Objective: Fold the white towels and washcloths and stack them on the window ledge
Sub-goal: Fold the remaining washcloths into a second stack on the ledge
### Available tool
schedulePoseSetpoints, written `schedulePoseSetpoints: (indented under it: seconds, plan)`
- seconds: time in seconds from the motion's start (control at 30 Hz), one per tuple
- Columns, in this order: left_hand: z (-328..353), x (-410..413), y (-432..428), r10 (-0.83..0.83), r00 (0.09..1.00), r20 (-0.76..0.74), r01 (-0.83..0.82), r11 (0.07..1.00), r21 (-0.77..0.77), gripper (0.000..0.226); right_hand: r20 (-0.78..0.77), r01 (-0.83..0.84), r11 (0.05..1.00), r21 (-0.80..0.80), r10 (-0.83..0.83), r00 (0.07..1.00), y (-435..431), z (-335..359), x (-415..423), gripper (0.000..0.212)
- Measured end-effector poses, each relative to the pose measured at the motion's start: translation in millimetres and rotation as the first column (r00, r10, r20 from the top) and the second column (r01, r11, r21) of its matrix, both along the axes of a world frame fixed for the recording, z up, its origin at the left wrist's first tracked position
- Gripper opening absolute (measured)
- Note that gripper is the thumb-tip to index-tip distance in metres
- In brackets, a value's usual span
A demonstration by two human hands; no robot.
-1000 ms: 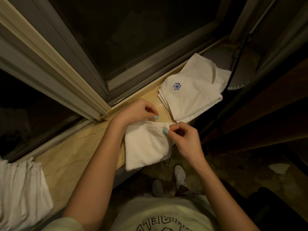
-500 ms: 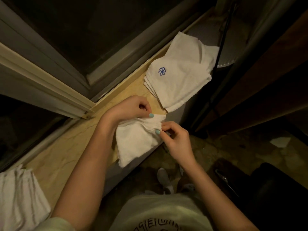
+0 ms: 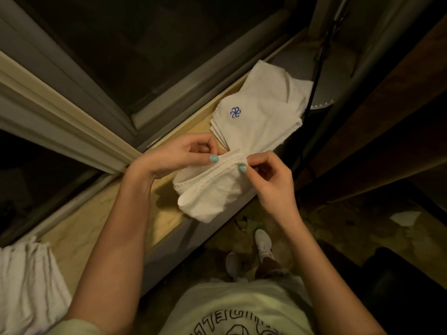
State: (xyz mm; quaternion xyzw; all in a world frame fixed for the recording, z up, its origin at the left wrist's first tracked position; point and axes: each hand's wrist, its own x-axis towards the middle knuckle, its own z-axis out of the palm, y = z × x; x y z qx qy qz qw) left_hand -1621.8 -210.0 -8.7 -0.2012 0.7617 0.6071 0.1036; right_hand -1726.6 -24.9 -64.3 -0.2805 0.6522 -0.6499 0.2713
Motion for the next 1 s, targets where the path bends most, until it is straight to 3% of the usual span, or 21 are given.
schedulePoseSetpoints:
  seconds: [0.3,0.4,0.5,0.8,1.0]
  plan:
    - [30,5,15,0.154,0.979,-0.132,-0.160,0.987,-0.034,0.012,-0.125,-0.076,0.997,-0.008,0.075,0.989,-13,44,-13,0.012]
    - [37,5,20,0.199,0.968,-0.151,-0.202,0.979,-0.006,0.007,-0.136,-0.075,0.997,-0.021,0.071,0.988,-20,52,-18,0.007]
    - [40,4,22,0.270,0.949,-0.164,-0.268,0.963,0.035,0.016,-0.150,-0.088,0.995,-0.040,0.081,0.985,-26,58,-23,0.010]
    - [49,-6,27,0.319,0.918,-0.238,-0.348,0.933,-0.092,0.019,-0.288,-0.199,0.969,-0.144,0.152,0.946,-39,68,-40,0.009]
    - [49,-16,28,0.361,0.895,-0.263,-0.407,0.901,-0.147,0.013,-0.308,-0.206,0.976,-0.069,0.175,0.935,-52,76,-53,0.002]
